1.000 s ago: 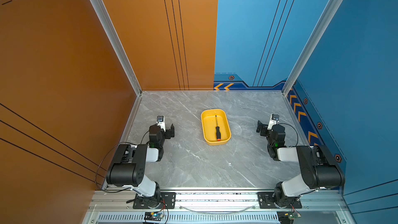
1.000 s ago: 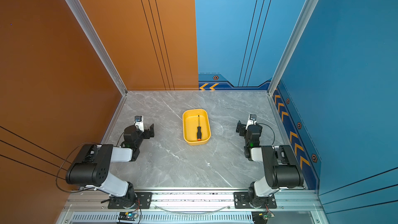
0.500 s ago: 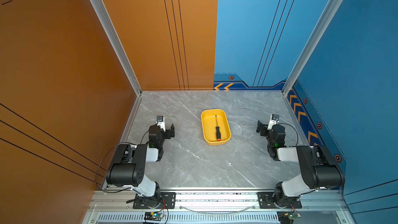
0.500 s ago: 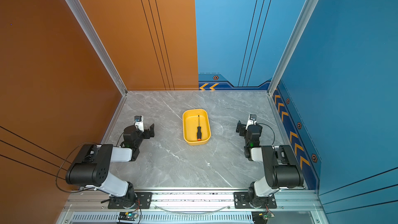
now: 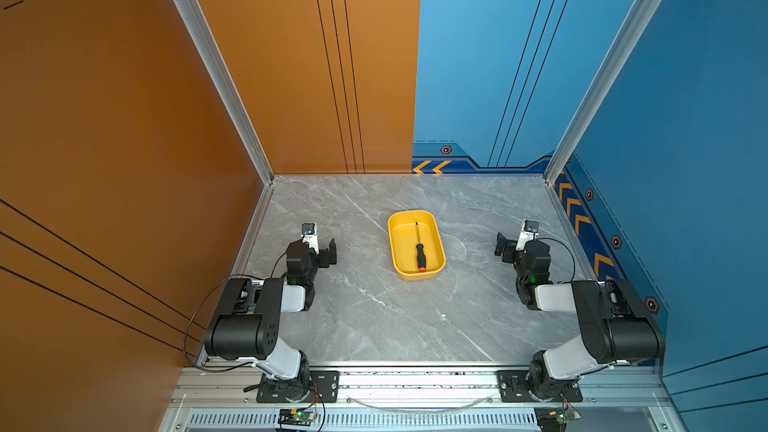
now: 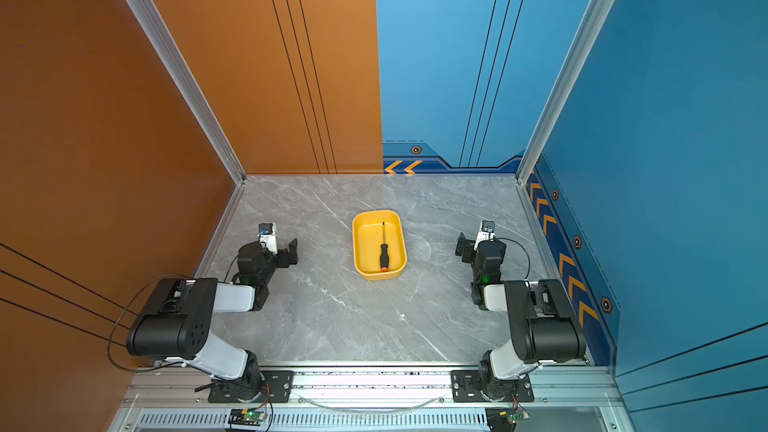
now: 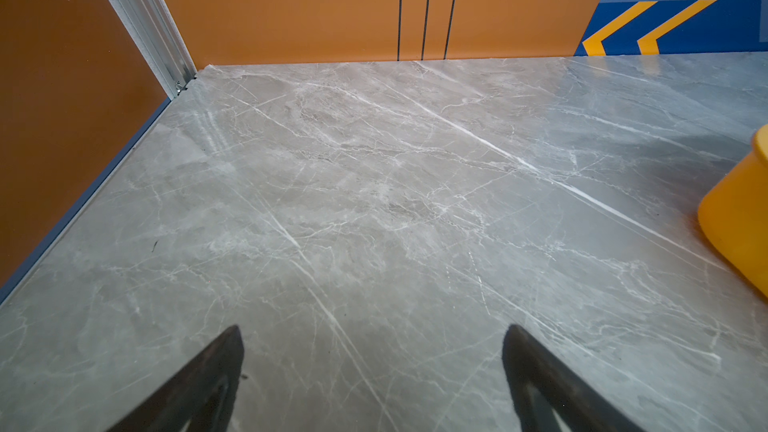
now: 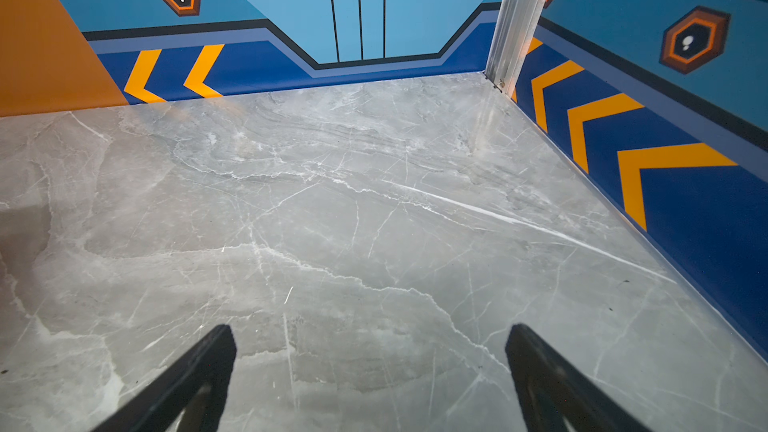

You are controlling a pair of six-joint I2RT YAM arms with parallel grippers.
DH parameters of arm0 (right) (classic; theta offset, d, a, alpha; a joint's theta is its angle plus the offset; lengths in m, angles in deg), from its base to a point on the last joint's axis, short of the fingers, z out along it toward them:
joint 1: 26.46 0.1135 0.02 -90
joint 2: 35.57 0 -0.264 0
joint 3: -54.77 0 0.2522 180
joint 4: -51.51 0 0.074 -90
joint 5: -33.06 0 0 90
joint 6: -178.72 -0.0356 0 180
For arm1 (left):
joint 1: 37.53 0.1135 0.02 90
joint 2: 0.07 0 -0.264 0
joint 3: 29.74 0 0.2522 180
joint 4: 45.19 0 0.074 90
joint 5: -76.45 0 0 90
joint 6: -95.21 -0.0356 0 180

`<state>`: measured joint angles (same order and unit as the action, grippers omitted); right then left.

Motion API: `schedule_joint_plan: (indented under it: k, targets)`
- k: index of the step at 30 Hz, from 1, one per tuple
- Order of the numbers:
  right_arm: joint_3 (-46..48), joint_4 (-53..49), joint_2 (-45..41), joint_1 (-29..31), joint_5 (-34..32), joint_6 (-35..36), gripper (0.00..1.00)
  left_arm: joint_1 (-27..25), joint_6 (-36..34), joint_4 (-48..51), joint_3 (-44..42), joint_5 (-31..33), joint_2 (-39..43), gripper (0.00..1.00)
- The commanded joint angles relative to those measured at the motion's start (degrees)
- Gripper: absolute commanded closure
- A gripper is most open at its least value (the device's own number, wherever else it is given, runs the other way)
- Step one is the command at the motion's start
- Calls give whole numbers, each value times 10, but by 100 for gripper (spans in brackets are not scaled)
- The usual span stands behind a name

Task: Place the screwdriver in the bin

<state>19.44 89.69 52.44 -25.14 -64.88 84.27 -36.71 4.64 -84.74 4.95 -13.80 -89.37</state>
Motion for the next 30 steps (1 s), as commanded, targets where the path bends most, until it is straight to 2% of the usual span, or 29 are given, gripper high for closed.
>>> schedule_joint_plan:
  k: [1,9,13,30]
  targets:
    - [4,7,8,-2,-2,-1,0,2,4,4,9,-7,-4,2]
    - [0,0,8,5,3,11,0,1,3,4,8,-5,-2,2]
    - [5,8,8,15,-17,15,0,0,3,4,7,-5,-2,2]
    - [1,1,8,8,-8,10,0,0,3,4,8,-4,-3,2]
